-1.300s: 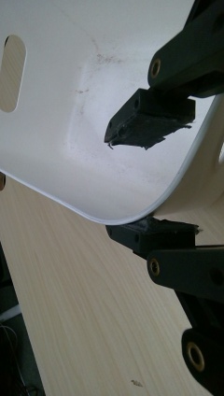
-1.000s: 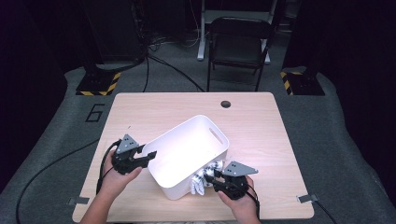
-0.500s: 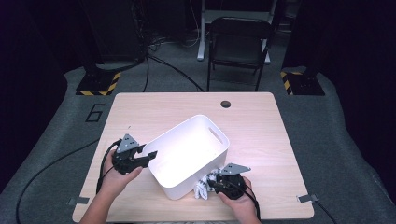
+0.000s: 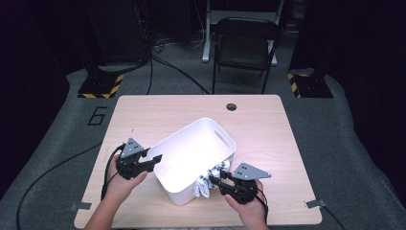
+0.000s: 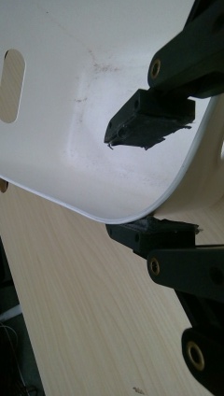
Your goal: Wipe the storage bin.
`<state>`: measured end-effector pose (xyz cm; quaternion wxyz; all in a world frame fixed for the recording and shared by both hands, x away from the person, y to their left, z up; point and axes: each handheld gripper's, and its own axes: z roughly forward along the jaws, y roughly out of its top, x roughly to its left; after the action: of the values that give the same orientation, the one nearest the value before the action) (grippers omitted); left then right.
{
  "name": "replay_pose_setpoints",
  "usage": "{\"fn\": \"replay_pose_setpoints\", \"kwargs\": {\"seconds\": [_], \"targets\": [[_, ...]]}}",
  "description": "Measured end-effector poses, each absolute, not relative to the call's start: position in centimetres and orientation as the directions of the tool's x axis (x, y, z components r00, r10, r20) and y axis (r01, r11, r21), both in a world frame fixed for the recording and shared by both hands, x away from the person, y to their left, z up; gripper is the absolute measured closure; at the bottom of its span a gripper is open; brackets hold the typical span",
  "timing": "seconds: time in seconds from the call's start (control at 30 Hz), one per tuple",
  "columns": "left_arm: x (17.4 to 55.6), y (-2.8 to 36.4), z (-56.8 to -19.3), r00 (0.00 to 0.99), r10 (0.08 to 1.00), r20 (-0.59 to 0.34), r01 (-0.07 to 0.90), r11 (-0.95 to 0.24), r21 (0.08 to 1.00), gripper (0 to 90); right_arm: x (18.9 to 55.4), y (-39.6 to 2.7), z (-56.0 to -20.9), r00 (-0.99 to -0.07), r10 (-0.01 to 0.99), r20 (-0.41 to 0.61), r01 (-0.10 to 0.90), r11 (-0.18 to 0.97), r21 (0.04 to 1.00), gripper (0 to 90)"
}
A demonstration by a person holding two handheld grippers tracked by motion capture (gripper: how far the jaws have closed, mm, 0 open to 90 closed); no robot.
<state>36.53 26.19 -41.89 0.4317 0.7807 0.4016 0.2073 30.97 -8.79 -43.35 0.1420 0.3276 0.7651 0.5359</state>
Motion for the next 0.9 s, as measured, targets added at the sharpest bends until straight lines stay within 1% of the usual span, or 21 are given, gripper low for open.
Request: {"fn": "replay_pose_setpoints", "kwargs": {"seconds": [0.17, 0.2, 0.23, 0.47, 0.53, 0.6, 0.73, 0.8, 0.9], "targets": [[36.5, 26.2, -41.9, 0.601, 0.799, -0.018, 0.441, -0.312, 0.842, 52.8, 31.0, -8.5, -44.3, -0.752, 0.648, 0.122, 0.347, 0.231, 0.909, 68.0], [36.5, 26.3, -41.9, 0.608, 0.794, -0.014, 0.437, -0.320, 0.840, 52.8, 31.1, -8.2, -45.2, -0.752, 0.651, 0.101, 0.350, 0.265, 0.899, 68.3], [36.5, 26.2, -41.9, 0.609, 0.793, -0.015, 0.438, -0.320, 0.840, 52.8, 31.2, -8.1, -45.6, -0.752, 0.651, 0.106, 0.358, 0.269, 0.894, 68.4], [36.5, 26.2, -41.9, 0.605, 0.796, -0.018, 0.441, -0.315, 0.841, 52.5, 32.7, -8.2, -49.0, -0.725, 0.672, 0.151, 0.478, 0.334, 0.812, 68.5], [36.5, 26.2, -41.9, 0.602, 0.798, -0.019, 0.442, -0.313, 0.841, 52.4, 33.1, -7.9, -50.1, -0.721, 0.679, 0.138, 0.504, 0.377, 0.777, 68.2], [36.5, 26.2, -41.8, 0.598, 0.801, -0.021, 0.445, -0.310, 0.840, 52.2, 33.2, -7.9, -50.6, -0.722, 0.680, 0.128, 0.508, 0.396, 0.765, 68.1], [36.5, 26.1, -41.9, 0.589, 0.807, -0.026, 0.449, -0.300, 0.842, 51.7, 33.3, -7.8, -50.5, -0.714, 0.687, 0.137, 0.512, 0.379, 0.771, 67.8], [36.5, 26.1, -41.9, 0.592, 0.806, -0.025, 0.447, -0.302, 0.842, 51.4, 33.1, -7.7, -50.1, -0.712, 0.691, 0.124, 0.502, 0.378, 0.778, 67.7], [36.5, 26.1, -41.9, 0.591, 0.807, -0.023, 0.445, -0.301, 0.844, 51.1, 32.6, -7.6, -48.6, -0.711, 0.690, 0.132, 0.474, 0.333, 0.815, 67.7]]}}
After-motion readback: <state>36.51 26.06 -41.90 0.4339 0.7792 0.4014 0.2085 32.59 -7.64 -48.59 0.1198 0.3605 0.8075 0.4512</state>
